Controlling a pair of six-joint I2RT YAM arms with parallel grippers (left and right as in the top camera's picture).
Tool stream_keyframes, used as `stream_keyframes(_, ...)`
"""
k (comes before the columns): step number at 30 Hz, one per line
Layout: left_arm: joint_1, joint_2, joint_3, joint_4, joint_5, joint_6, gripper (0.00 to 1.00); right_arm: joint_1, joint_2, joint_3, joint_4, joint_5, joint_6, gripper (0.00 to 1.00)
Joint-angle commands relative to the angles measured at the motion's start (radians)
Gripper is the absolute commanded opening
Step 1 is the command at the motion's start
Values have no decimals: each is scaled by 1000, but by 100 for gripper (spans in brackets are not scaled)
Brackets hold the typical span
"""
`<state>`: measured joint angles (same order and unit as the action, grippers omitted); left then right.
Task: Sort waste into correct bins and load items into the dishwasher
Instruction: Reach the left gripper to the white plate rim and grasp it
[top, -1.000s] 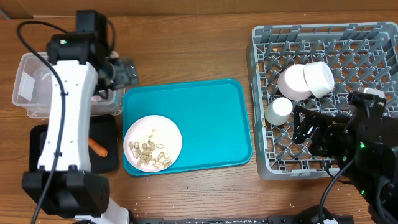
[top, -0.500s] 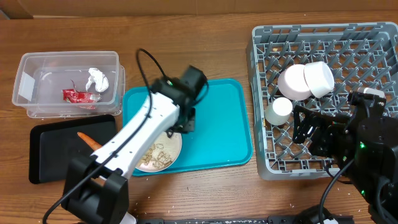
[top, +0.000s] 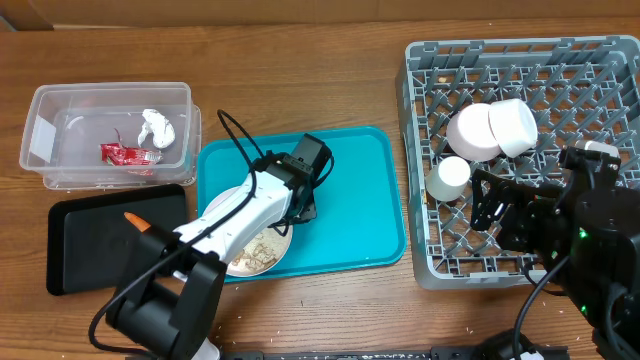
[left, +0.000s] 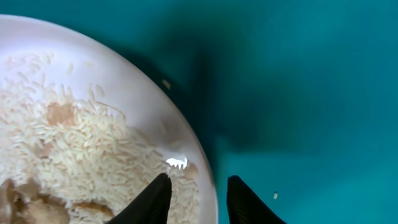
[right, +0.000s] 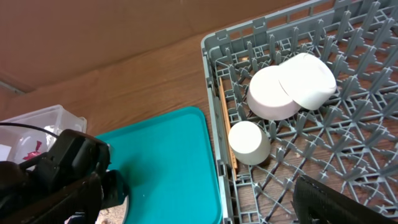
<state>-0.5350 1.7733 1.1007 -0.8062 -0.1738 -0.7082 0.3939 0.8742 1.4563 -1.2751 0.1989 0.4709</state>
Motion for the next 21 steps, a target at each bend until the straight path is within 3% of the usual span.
stream_keyframes(1, 3, 48, -6, 25, -16, -25, 32, -3, -3, -2, 5, 10, 1, 100)
stream_keyframes(5, 4, 110, -6, 40, -13, -24, 29, -3, -3, -2, 5, 10, 1, 100)
stream_keyframes(10, 4, 134, -5, 42, -18, 33, 4, -3, -3, -2, 5, 10, 1, 100)
stream_keyframes(16, 4, 132, 36, -2, -17, 40, 4, -3, -3, -2, 5, 10, 1, 100)
stream_keyframes(21, 3, 128, 146, -132, -21, 43, 4, -3, -2, -2, 5, 10, 1, 100)
